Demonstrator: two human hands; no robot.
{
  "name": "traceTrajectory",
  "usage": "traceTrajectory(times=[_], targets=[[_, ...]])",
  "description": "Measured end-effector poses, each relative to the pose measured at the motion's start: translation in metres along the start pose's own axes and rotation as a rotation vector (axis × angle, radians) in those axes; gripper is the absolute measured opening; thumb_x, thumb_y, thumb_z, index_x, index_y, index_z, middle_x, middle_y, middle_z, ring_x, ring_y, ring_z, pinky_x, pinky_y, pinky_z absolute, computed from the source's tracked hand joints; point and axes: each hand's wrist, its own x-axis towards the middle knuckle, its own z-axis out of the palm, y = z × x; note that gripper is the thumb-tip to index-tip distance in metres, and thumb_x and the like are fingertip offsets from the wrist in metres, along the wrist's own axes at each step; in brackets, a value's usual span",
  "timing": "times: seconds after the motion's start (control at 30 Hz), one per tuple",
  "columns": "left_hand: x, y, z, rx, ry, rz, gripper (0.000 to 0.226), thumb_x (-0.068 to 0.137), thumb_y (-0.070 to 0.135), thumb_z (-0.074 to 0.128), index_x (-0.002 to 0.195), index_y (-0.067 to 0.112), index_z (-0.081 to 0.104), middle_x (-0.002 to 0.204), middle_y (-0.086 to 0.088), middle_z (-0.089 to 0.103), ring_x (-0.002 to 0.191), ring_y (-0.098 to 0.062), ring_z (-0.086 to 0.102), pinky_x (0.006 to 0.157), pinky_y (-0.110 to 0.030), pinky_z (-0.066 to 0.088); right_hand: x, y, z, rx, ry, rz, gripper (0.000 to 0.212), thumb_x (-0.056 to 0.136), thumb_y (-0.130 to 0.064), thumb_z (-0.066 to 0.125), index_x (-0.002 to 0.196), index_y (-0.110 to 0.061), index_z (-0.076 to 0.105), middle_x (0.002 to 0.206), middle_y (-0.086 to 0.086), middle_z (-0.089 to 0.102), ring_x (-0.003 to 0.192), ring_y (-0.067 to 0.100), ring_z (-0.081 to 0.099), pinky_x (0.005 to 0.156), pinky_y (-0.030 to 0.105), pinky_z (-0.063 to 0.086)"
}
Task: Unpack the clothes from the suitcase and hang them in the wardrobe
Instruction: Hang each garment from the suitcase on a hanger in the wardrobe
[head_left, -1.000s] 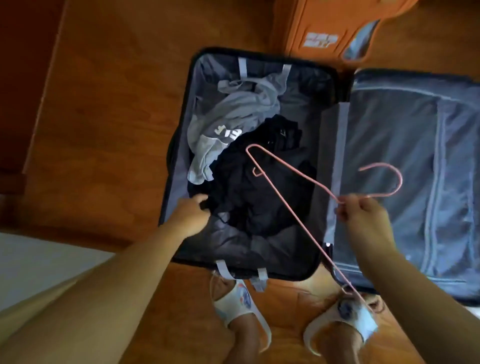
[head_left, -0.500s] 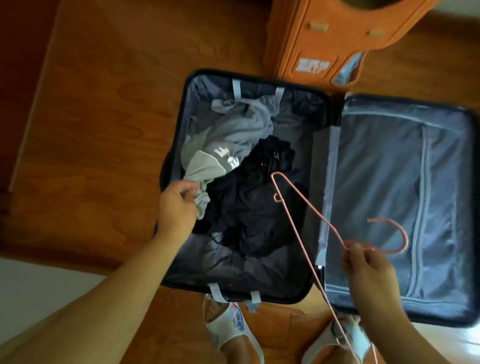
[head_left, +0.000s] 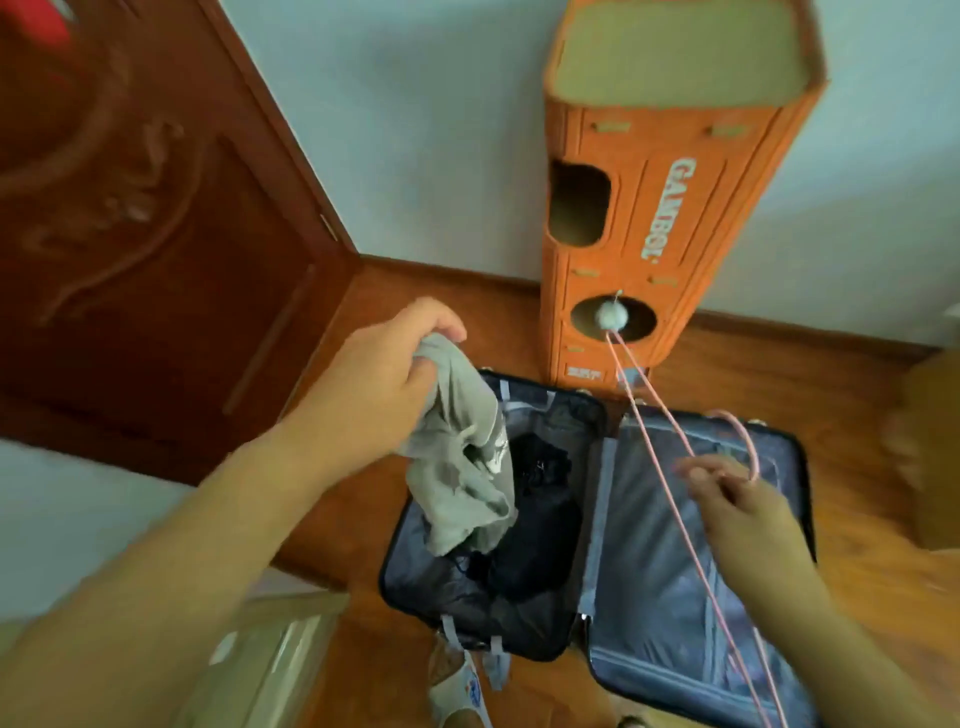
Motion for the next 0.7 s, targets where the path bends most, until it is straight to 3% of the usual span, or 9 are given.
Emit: traceTrajectory(times=[0.13, 0.2, 0.33, 0.37, 0.43, 0.5, 0.53, 0.6, 0.7], targets=[[-0.036, 0.101, -0.070, 0.197, 0.068, 0.096, 0.034, 0.090, 0.007, 0.048, 0.108, 0.032, 0.064, 0.087, 0.011, 0.064, 0.076, -0.002, 0.058, 0.069, -0.025, 0.044, -0.046, -0.096, -0.058, 0.049, -0.156, -0.239, 0.014, 0.096, -0.013, 0.063, 0.092, -0.022, 0.071, 0.062, 0.007, 0.054, 0.049, 0.002, 0.043, 0.046, 0.013, 0.034], [-0.057, 0.139, -0.094, 0.282, 0.119, 0.150, 0.027, 0.086, 0.010, 0.052, 0.101, 0.028, 0.066, 0.092, 0.010, 0.066, 0.087, -0.009, 0.061, 0.081, -0.040, 0.051, -0.074, -0.146, -0.078, 0.061, -0.268, -0.384, 0.007, 0.090, -0.019, 0.072, 0.096, -0.024, 0.071, 0.066, -0.005, 0.053, 0.052, -0.001, 0.044, 0.051, 0.011, 0.037], [-0.101, 0.208, -0.126, 0.440, 0.245, 0.219, 0.021, 0.077, 0.024, 0.049, 0.088, 0.024, 0.067, 0.091, 0.005, 0.061, 0.087, -0.020, 0.061, 0.079, -0.047, 0.052, -0.128, -0.225, -0.085, 0.136, -0.432, -0.551, 0.032, 0.078, -0.036, 0.083, 0.103, -0.028, 0.064, 0.070, -0.024, 0.059, 0.062, -0.008, 0.053, 0.061, 0.007, 0.040], [-0.111, 0.223, -0.131, 0.471, 0.248, 0.225, 0.022, 0.076, 0.023, 0.049, 0.087, 0.023, 0.067, 0.089, 0.005, 0.061, 0.087, -0.021, 0.061, 0.078, -0.047, 0.051, -0.139, -0.239, -0.082, 0.155, -0.458, -0.571, 0.039, 0.075, -0.038, 0.085, 0.106, -0.027, 0.063, 0.079, -0.021, 0.064, 0.071, -0.008, 0.058, 0.068, 0.011, 0.045], [-0.134, 0.247, -0.137, 0.495, 0.253, 0.236, 0.021, 0.074, 0.023, 0.050, 0.087, 0.023, 0.067, 0.087, 0.007, 0.060, 0.087, -0.021, 0.061, 0.078, -0.046, 0.051, -0.153, -0.263, -0.080, 0.138, -0.497, -0.662, 0.040, 0.072, -0.038, 0.084, 0.105, -0.023, 0.066, 0.091, -0.006, 0.072, 0.085, 0.004, 0.067, 0.080, 0.033, 0.056], [-0.158, 0.259, -0.139, 0.523, 0.315, 0.220, 0.022, 0.079, 0.026, 0.052, 0.093, 0.027, 0.069, 0.094, 0.006, 0.062, 0.092, -0.022, 0.063, 0.078, -0.043, 0.052, -0.164, -0.280, -0.086, 0.045, -0.506, -0.789, 0.015, 0.079, -0.026, 0.078, 0.088, -0.016, 0.072, 0.080, 0.001, 0.072, 0.076, 0.007, 0.064, 0.074, 0.036, 0.053], [-0.170, 0.261, -0.137, 0.560, 0.380, 0.187, 0.020, 0.082, 0.026, 0.055, 0.097, 0.029, 0.068, 0.098, 0.007, 0.061, 0.094, -0.022, 0.063, 0.075, -0.040, 0.051, -0.168, -0.286, -0.091, -0.017, -0.487, -0.825, 0.013, 0.084, -0.022, 0.075, 0.075, -0.016, 0.069, 0.068, 0.000, 0.065, 0.066, 0.007, 0.055, 0.066, 0.031, 0.046], [-0.193, 0.258, -0.129, 0.600, 0.549, 0.038, 0.014, 0.086, 0.022, 0.061, 0.098, 0.029, 0.062, 0.102, 0.007, 0.053, 0.093, -0.025, 0.061, 0.068, -0.036, 0.045, -0.173, -0.295, -0.104, -0.161, -0.367, -0.878, 0.036, 0.090, -0.024, 0.068, 0.057, -0.016, 0.055, 0.056, 0.001, 0.052, 0.056, 0.012, 0.043, 0.054, 0.028, 0.033], [-0.219, 0.245, -0.102, 0.322, 0.661, -0.365, 0.011, 0.088, 0.022, 0.059, 0.095, 0.029, 0.054, 0.102, 0.003, 0.049, 0.089, -0.034, 0.059, 0.076, -0.043, 0.050, -0.176, -0.303, -0.122, -0.188, -0.189, -0.822, 0.040, 0.088, -0.025, 0.062, 0.054, -0.008, 0.046, 0.051, 0.003, 0.045, 0.057, 0.018, 0.042, 0.050, 0.031, 0.032]])
